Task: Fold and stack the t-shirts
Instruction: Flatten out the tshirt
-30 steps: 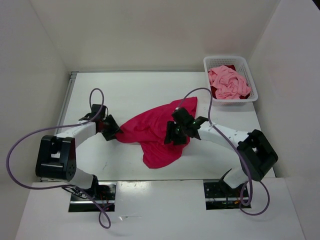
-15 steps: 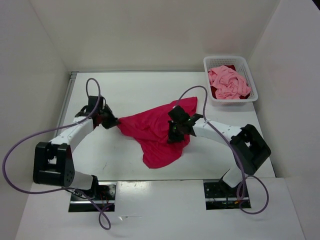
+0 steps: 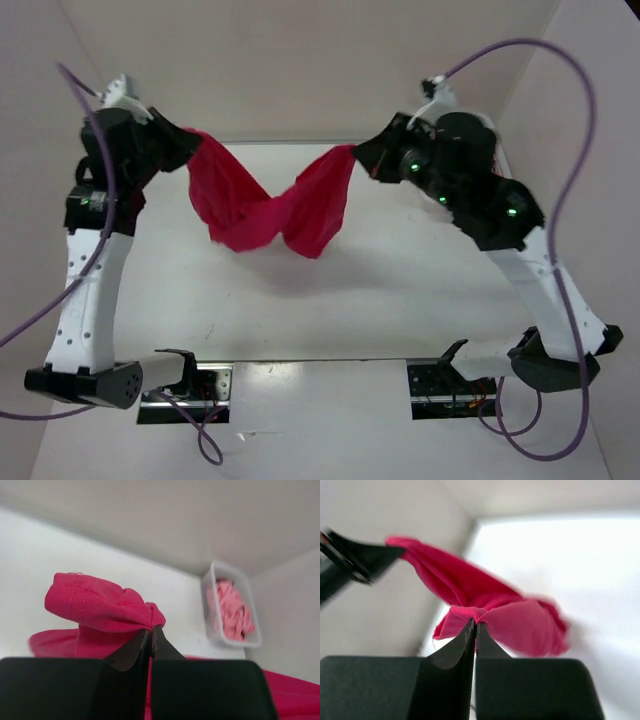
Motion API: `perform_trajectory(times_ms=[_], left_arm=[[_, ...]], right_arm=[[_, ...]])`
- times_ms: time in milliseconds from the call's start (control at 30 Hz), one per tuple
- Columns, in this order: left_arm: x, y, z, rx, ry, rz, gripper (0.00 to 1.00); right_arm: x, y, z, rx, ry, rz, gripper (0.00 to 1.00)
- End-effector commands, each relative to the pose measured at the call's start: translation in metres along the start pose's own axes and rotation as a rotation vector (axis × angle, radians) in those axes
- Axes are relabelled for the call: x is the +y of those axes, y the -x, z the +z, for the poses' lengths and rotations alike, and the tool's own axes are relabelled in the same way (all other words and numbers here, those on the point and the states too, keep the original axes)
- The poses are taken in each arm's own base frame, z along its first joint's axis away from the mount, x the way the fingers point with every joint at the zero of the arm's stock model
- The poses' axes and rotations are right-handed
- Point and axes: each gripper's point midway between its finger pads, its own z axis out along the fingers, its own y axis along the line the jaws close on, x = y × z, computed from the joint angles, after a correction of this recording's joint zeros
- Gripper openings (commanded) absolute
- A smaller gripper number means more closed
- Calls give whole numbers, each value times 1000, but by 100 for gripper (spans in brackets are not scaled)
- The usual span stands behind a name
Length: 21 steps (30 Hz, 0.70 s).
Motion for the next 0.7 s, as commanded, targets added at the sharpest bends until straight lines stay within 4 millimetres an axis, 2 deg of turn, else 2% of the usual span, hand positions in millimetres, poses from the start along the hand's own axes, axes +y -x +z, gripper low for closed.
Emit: perform_trajectory(times_ms=[0,33,100,133,200,267,333,367,433,467,500,533,567,600,633,667], left_arm=[[-21,66,-72,-228,29,105,1],[-33,86,-95,-299,13,115,1],[-31,101,-114,-363,56,127,2],[-32,108,-120,-390,64,133,2],[-34,116,-131,-426,75,144,3],[-33,118,-125,-425,80,166,6],[-33,112,-102,-376,63,182,7],[-31,107,-91,-352,62,184,7],[-17,89,-55,-266,82,198,8],[-3,72,-25,-191,107,208,8],[-3,68,-12,-169,97,209,8],[4,54,9,-116,89,217,10],[11,44,27,-75,94,214,10],[24,28,58,-11,110,209,10],[28,18,77,24,96,206,10],[36,11,94,45,108,203,10]], right_arm=[[31,85,-83,-242,81,-42,0],[38,99,-97,-289,109,-44,0],[51,123,-122,-368,157,-37,0],[53,128,-128,-384,167,-34,0],[56,133,-132,-405,177,-42,0],[50,126,-120,-388,153,-57,0],[42,116,-102,-359,122,-64,0],[28,103,-80,-325,76,-71,0],[16,87,-59,-285,60,-81,0],[1,71,-40,-240,38,-88,0],[-10,67,-32,-231,12,-87,0],[-24,45,-7,-162,-10,-93,0],[-31,40,5,-155,-25,-102,0],[-38,31,16,-125,-43,-104,0],[-42,25,27,-108,-53,-117,0],[-52,10,46,-67,-76,-128,0]])
